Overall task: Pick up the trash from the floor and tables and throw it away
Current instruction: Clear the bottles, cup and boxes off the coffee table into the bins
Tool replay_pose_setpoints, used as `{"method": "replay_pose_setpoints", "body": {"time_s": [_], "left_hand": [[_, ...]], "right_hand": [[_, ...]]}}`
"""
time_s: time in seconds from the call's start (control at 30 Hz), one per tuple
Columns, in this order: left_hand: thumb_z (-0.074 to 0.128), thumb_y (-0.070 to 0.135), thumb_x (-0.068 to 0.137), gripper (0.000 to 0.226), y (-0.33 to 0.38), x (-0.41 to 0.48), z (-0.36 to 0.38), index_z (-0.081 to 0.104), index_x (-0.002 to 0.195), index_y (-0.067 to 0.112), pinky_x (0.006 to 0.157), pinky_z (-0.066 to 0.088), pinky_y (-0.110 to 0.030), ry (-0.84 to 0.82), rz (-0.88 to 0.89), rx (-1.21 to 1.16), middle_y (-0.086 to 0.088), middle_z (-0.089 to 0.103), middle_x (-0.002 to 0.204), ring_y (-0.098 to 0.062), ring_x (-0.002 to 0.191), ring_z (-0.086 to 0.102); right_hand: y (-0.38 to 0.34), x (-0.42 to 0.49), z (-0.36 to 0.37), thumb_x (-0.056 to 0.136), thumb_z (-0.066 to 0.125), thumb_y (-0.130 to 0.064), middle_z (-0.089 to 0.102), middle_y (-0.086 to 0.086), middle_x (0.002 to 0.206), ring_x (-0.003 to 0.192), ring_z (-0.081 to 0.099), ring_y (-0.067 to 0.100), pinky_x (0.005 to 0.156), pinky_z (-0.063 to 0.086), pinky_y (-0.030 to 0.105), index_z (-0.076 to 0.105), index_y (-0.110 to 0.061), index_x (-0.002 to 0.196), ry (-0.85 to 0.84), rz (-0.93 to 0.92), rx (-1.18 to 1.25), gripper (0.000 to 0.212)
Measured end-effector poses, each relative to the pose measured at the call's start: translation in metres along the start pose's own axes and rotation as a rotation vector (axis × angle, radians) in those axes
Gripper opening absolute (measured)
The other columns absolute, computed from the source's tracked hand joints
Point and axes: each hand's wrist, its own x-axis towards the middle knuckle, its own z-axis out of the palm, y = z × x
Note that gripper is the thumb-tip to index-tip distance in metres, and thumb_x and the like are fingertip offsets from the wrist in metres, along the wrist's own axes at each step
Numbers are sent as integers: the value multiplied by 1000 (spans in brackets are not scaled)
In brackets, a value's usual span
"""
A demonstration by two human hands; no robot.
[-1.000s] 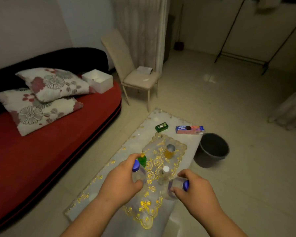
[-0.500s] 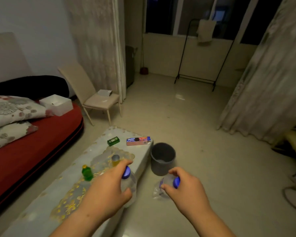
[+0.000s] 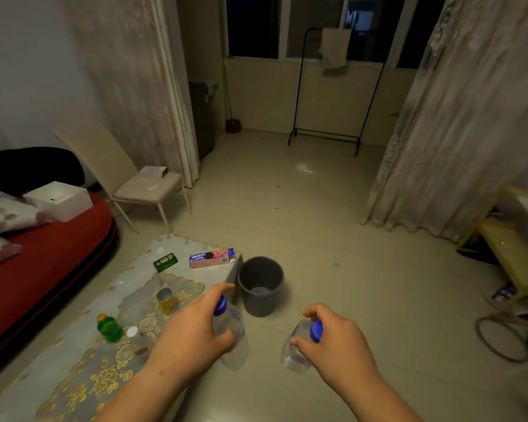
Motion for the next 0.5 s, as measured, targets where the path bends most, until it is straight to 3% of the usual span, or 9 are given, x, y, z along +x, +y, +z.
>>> {"method": "replay_pose_setpoints", "body": {"time_s": [0.13, 0.3, 0.5], "left_hand": [[72, 36, 74, 69, -17, 56, 10, 35, 130, 53, 70, 45, -21, -16, -30, 2, 16, 57, 116, -9, 94, 57], [73, 40, 74, 62, -39, 165, 28, 43, 128, 45, 71, 43, -21, -36, -17, 14, 13, 60, 115, -8, 91, 56], [72, 37, 76, 66, -60, 299, 54, 41, 135, 41, 74, 42, -21, -109, -16, 45, 7, 60, 126, -15, 104, 61]], "right_hand": [[3, 56, 11, 70, 78, -57, 63, -13, 94, 83, 59, 10, 74, 51, 21, 55, -39, 105, -52, 14, -33, 46], [10, 156, 19, 70, 77, -57, 64, -14, 97, 85, 60, 9, 77, 52, 24, 56, -38, 108, -48, 30, -64, 47], [18, 274, 25, 72, 78, -55, 63, -13, 96, 86, 59, 9, 77, 52, 23, 56, -37, 109, -37, 69, -71, 46]]}}
